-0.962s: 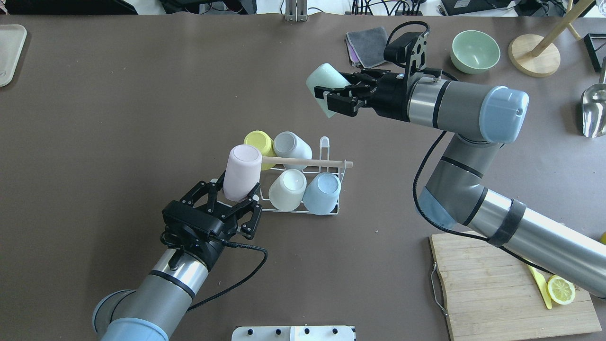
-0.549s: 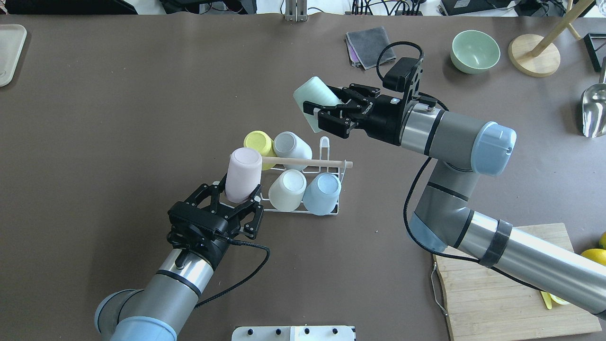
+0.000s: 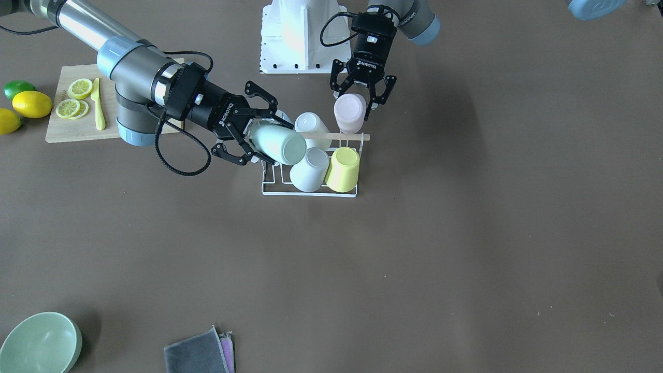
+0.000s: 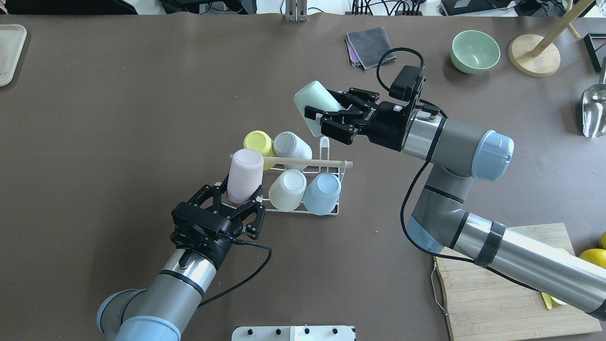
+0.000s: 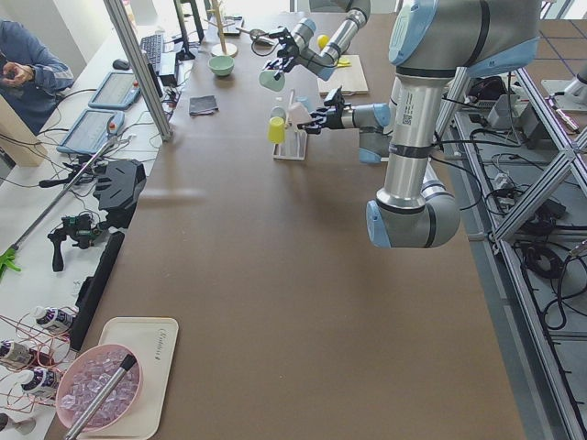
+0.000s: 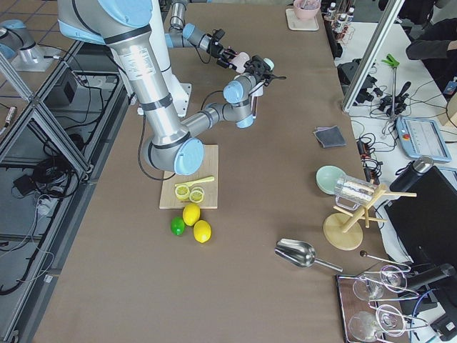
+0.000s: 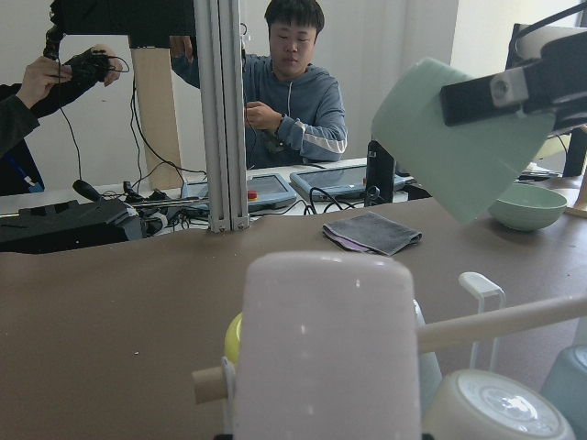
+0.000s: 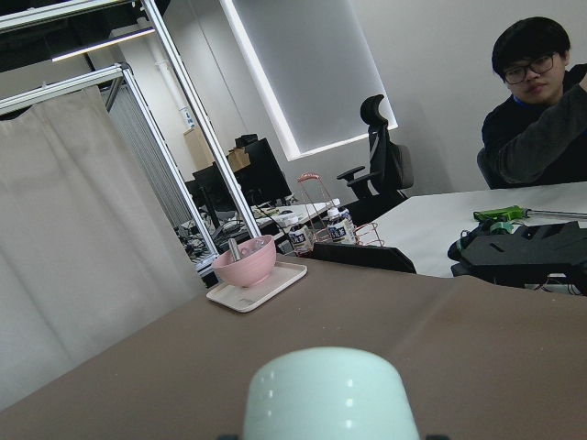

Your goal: Place cup on cup holder

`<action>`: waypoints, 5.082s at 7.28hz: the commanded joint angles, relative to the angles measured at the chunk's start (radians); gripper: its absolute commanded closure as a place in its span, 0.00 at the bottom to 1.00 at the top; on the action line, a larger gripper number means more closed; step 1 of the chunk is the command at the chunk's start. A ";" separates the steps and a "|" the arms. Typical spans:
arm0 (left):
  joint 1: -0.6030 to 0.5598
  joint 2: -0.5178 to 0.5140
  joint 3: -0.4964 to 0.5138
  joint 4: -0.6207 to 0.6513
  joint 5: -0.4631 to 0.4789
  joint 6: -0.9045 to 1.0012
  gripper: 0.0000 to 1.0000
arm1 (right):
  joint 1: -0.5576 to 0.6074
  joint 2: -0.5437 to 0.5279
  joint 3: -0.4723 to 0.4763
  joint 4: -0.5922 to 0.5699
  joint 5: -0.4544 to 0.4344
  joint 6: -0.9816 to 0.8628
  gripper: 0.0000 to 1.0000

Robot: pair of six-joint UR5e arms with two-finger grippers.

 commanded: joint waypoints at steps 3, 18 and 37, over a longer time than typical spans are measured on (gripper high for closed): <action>-0.003 -0.002 0.000 -0.001 0.000 -0.017 0.02 | -0.001 0.007 -0.085 0.136 -0.004 -0.008 1.00; -1.292 0.299 0.031 0.849 -1.710 0.210 0.02 | -0.032 0.074 -0.340 0.436 -0.019 -0.034 1.00; -1.517 0.417 0.148 0.965 -1.769 0.736 0.02 | 0.289 -0.237 0.470 -1.490 0.215 -0.027 0.00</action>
